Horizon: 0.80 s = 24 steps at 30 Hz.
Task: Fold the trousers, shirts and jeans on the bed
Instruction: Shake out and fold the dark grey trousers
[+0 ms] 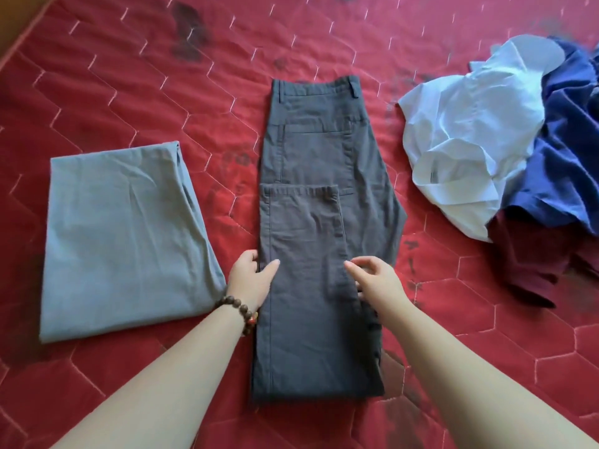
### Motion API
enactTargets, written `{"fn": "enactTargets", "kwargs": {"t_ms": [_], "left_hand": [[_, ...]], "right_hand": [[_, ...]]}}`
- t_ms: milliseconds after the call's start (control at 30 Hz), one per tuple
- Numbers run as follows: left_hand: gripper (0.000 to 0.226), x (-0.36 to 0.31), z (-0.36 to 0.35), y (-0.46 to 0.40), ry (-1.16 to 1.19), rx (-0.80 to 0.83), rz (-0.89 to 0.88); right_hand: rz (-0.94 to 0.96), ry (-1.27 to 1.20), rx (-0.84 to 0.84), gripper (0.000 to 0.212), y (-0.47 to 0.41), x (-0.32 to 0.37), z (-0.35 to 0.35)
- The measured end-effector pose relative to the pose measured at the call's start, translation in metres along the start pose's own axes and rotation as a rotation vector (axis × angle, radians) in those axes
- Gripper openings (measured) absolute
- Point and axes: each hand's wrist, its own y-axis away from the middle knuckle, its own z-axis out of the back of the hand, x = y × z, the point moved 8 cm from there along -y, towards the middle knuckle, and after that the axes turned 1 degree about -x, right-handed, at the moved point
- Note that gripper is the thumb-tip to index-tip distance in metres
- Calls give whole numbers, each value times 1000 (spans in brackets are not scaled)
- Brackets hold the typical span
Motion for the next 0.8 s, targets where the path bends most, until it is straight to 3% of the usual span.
{"fn": "enactTargets", "kwargs": {"t_ms": [100, 167, 267, 400, 467, 533, 600, 700, 800], "left_hand": [[20, -24, -4, -18, 73, -36, -45], [8, -38, -5, -26, 56, -40, -96], [11, -53, -6, -30, 129, 7, -143], [52, -74, -4, -45, 341, 73, -139], [56, -90, -3, -54, 301, 69, -195], [44, -93, -5, -66, 118, 24, -217], [33, -72, -6, -76, 19, -26, -71], [11, -38, -12, -77, 149, 36, 163], [24, -17, -13, -54, 173, 165, 306]], "right_hand": [[45, -39, -18, 23, -13, 27, -10], [52, -113, 30, 23, -18, 38, -21], [228, -141, 30, 18, -11, 65, -20], [451, -267, -51, 31, -2, 100, 12], [469, -311, -33, 26, -11, 109, 20], [421, -160, -55, 25, -34, 109, 20], [272, 56, -59, 38, -58, 96, 16], [127, 114, -46, 38, -74, 72, 16], [113, 265, -33, 31, -60, 54, 18]]}}
